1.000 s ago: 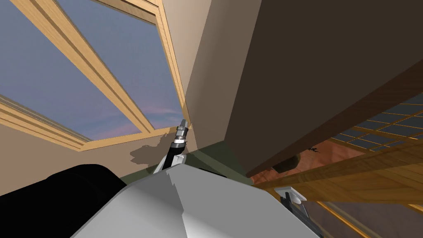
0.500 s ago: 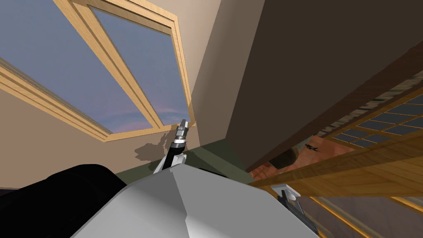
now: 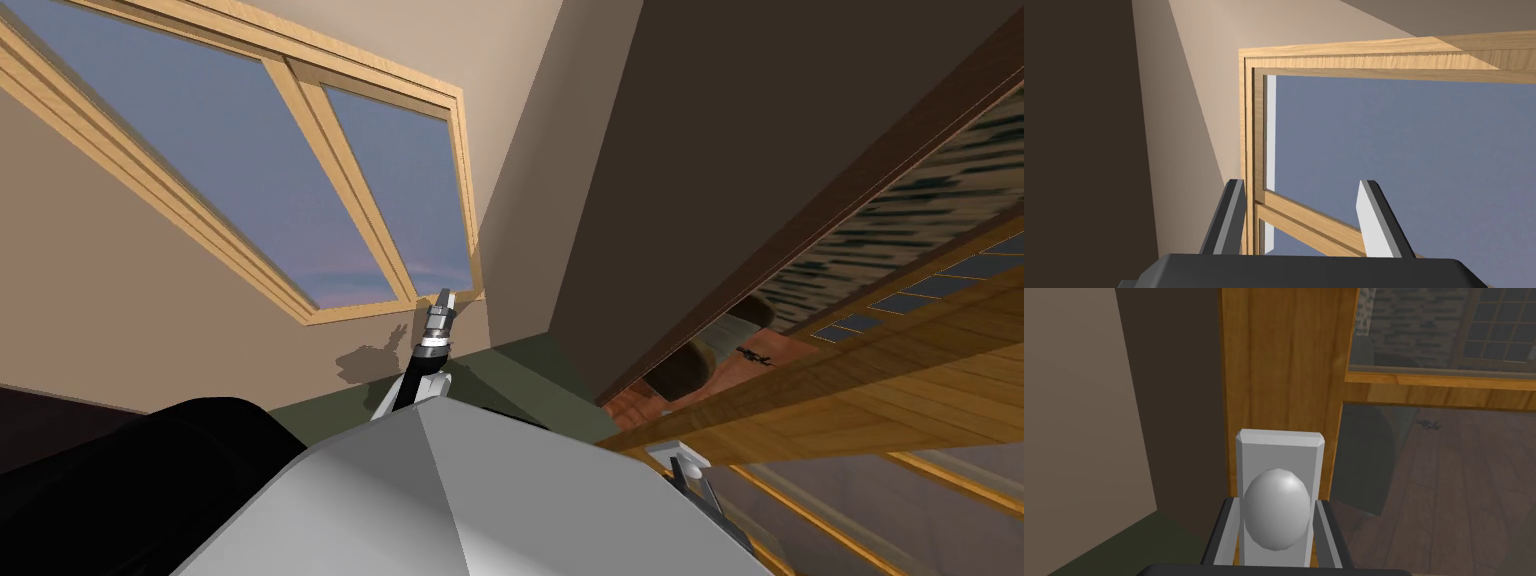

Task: Pull the door open

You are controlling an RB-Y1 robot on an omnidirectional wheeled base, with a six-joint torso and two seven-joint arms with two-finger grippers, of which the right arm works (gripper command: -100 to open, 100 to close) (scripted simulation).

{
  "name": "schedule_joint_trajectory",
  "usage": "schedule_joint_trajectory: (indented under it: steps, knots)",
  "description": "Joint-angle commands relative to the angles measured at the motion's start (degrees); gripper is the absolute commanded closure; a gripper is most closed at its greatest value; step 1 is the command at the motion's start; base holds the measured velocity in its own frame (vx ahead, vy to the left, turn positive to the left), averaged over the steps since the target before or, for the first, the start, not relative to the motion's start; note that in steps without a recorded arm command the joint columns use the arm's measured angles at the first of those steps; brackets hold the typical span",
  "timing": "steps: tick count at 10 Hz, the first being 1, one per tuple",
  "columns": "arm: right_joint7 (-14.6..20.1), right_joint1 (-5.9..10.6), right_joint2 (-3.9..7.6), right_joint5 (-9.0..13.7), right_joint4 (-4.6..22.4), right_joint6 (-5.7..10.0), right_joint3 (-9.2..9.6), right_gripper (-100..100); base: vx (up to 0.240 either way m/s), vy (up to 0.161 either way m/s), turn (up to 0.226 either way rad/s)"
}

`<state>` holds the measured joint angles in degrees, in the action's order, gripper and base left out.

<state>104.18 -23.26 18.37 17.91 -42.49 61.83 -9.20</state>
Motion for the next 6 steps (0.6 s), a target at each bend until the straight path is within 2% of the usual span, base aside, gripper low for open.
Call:
schedule_joint_trajectory:
  steps: [1, 6]
  knots:
    - [0.44, -0.49, 0.21, -0.80, -0.18, 0.83, 0.81, 100, -0.151, 0.019, 0.045]
    - [1.97, -2.18, 0.95, -3.58, -0.81, 3.72, 3.65, 100, -0.206, 0.004, 0.039]
